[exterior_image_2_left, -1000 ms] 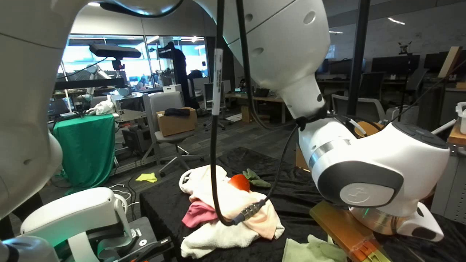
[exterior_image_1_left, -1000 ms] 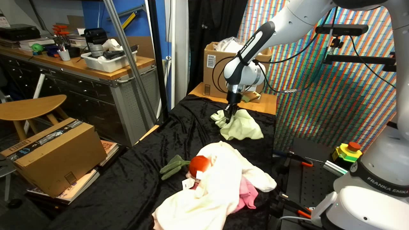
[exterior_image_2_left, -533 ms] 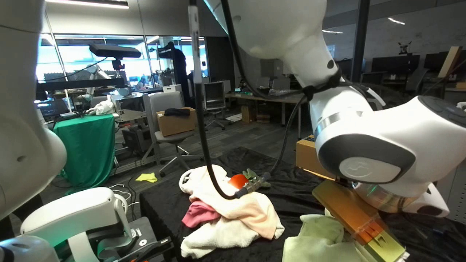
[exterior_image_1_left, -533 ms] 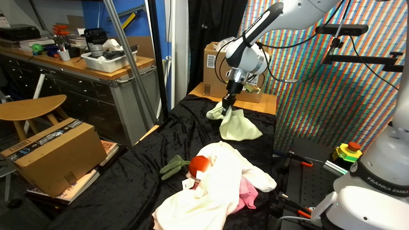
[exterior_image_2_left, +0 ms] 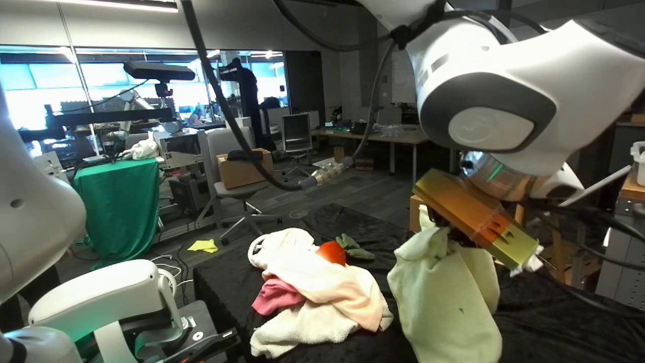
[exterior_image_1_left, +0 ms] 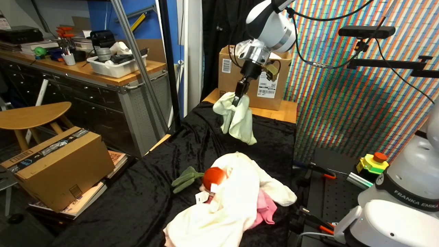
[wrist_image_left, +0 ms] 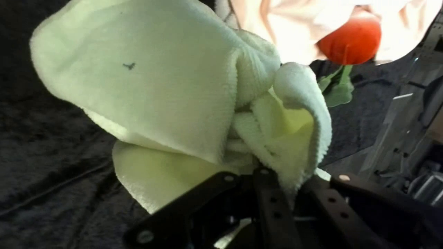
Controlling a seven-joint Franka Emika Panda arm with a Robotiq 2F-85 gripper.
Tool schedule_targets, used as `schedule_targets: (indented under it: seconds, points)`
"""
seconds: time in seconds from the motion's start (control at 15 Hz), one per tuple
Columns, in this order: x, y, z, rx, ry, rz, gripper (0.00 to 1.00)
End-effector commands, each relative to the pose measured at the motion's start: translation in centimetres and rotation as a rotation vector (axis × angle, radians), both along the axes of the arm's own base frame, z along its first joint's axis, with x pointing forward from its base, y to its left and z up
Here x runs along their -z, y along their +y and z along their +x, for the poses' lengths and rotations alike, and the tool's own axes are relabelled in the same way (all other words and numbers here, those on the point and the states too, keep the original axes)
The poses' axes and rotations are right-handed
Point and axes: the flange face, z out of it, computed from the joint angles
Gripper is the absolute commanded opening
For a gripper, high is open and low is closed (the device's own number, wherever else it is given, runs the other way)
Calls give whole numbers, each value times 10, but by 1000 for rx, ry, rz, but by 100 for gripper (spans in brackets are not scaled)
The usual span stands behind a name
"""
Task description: Pile the t-shirts, ropes, radish and towel together
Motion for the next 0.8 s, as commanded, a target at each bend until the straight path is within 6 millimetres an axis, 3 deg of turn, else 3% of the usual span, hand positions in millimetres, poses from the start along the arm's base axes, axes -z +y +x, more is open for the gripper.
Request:
schedule_targets:
  seconds: [0.0, 0.2, 0.4, 0.6, 0.73]
  points:
    - [-41, 60, -11, -136, -1, 14, 6]
    - [-60, 131, -15, -296, 24, -3, 6]
    - [-57, 212, -25, -484, 81, -55, 6]
    - [-53, 277, -36, -625, 130, -113, 6]
    - [-48, 310, -39, -682, 132, -146, 6]
